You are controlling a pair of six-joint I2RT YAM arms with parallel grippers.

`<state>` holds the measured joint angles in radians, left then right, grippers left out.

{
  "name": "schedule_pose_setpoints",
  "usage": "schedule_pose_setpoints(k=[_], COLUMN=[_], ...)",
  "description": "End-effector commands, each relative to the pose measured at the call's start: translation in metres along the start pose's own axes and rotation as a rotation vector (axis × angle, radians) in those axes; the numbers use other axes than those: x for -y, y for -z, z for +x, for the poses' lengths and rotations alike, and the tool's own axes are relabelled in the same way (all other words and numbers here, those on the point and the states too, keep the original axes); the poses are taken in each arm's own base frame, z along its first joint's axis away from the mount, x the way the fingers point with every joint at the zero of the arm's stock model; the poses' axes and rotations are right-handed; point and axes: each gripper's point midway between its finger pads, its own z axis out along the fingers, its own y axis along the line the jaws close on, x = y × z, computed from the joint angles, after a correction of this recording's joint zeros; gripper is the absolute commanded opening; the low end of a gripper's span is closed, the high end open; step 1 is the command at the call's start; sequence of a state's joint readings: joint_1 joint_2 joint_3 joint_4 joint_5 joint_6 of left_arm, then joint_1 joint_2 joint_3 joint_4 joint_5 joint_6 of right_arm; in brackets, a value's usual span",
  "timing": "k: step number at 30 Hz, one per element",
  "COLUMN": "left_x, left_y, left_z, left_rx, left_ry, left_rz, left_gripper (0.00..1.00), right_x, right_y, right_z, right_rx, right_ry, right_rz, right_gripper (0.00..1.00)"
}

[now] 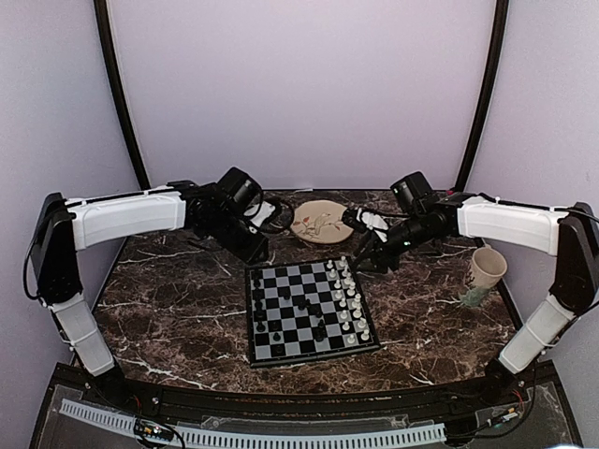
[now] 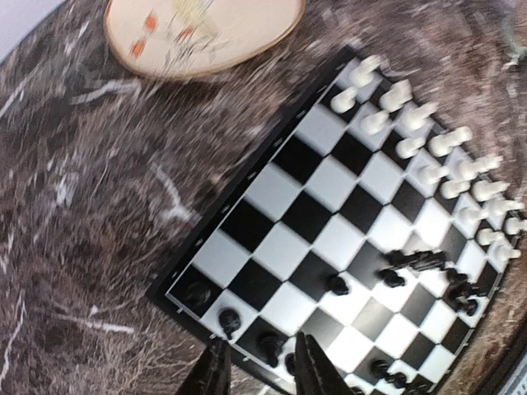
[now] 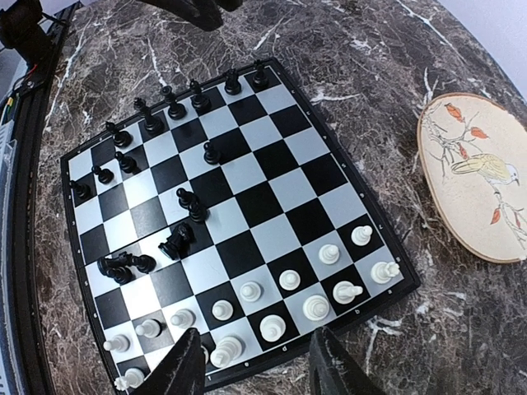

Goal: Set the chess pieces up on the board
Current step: Place the knight at g8, then pick up the pawn from the chessboard.

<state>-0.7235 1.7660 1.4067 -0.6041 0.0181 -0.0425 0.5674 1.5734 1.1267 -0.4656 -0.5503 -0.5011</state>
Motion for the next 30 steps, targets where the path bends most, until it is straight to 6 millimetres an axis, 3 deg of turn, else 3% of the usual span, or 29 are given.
schedule_pose_setpoints(k=[1,3,6,15,24,30], left_x=[0.065,0.089,0.104,0.084,0.073,0.069], left_y=[0.041,0.041,0.027,-0.035,-0.06,-0.07], left_z=[-0.035,-0.037,-0.031,-0.008,-0.004,0.007], left_rx=[0.216,0.255,0.234,0.016,-0.026,-0.098], left_ry=[-0.207,-0.29,-0.353,-0.298,-0.262,-0.261], left_rz=[0.168,0.217,0.242,0.103,0.036,0.013], left_gripper=[0.29,0.3,0.31,0.31,0.33,0.28], right_x=[0.008,0.009,0.006,0.007,0.007,0.007], right_y=[0.031,0.035,0.032,0.028,0.027,0.027], right_z=[-0.025,-0.023,-0.012,0.0,0.005,0.007], right_rx=[0.037,0.033,0.042,0.052,0.048,0.046], right_ry=[0.061,0.054,0.031,0.022,0.03,0.031], right_rz=[0.096,0.108,0.11,0.123,0.135,0.136], right_gripper=[0.43,0.44,0.43,0.44,0.44,0.44])
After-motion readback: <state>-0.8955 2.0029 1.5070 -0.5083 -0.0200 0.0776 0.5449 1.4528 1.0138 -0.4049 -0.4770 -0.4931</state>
